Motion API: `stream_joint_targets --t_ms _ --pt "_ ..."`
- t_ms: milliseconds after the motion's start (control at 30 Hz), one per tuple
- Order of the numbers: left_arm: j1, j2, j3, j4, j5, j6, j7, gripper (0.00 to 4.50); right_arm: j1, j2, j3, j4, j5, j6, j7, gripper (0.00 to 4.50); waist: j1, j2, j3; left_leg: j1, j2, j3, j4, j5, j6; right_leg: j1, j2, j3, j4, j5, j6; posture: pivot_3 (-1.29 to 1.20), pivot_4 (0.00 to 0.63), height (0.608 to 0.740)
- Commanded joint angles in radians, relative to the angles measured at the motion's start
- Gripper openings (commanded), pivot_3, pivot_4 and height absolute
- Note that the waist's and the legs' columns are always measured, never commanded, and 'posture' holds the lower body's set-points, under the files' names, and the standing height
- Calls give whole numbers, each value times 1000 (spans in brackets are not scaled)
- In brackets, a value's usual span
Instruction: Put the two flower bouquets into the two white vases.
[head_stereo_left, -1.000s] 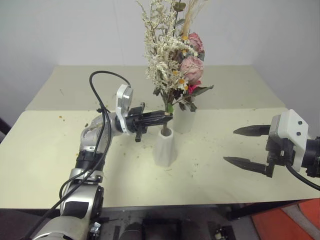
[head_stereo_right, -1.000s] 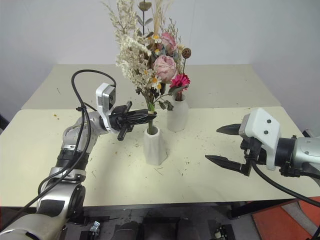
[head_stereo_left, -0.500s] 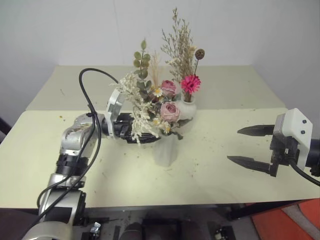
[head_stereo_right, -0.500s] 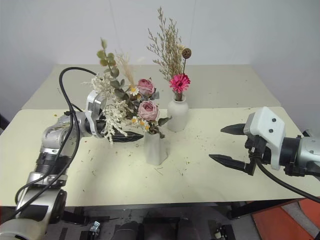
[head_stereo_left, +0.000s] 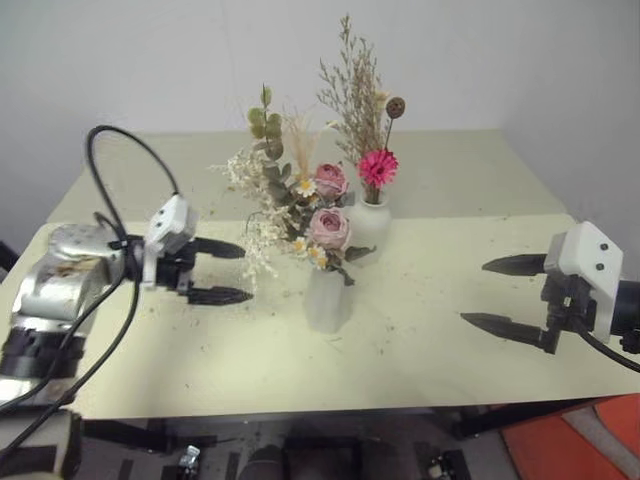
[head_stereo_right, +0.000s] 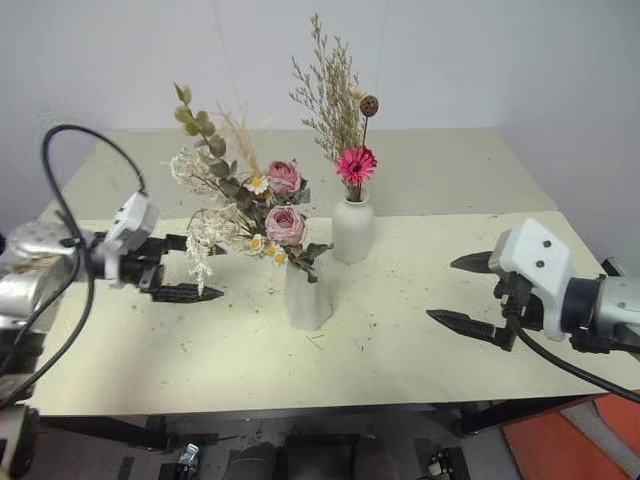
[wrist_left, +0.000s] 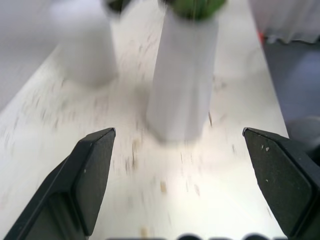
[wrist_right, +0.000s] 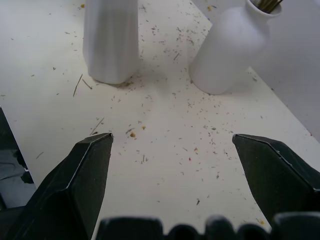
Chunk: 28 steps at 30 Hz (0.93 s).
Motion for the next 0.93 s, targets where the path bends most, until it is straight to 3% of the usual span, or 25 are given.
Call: stream_joint_targets --t_ms 33,100,267,367,433,700,933 --pt "29 62 234 -73 -129 45 34 4450 11 29 -116 25 2 -72 31 4500 4 -1 0 0 0 0 0 0 0 0 0 0 0 0 0 0 150 740" --pt "55 90 341 -95 -188 85 53 4450 16 63 -150 59 -13 -144 43 4500 4 -1 -1 0 0 0 0 0 0 0 0 -1 -1 -1 1 0 150 740" --pt "118 184 524 -119 -270 156 57 4450 30 22 -202 184 -56 -221 128 4500 2 -1 -1 1 0 1 0 0 0 1 -1 0 0 -1 1 0 150 740" --pt "237 251 540 -151 -184 103 23 4450 -2 -1 -191 272 -67 -256 146 4500 1 -1 -1 4 0 2 -1 0 0 2 0 0 0 -1 1 0 150 740" --pt "272 255 562 -158 -205 111 22 4450 -3 -30 -172 309 -86 -271 169 4500 1 1 -2 5 1 4 -1 0 0 3 0 2 0 -2 1 0 150 740" --pt "319 214 577 -173 -219 73 60 4450 3 -60 -176 322 -81 -264 213 4500 2 1 -2 5 3 6 -1 0 0 1 1 3 0 -2 0 0 150 740" --pt "275 211 513 -141 -217 36 61 4450 84 -26 -261 261 -75 -258 255 4500 2 1 -2 5 3 6 -1 0 0 1 1 3 0 -2 0 0 150 740"
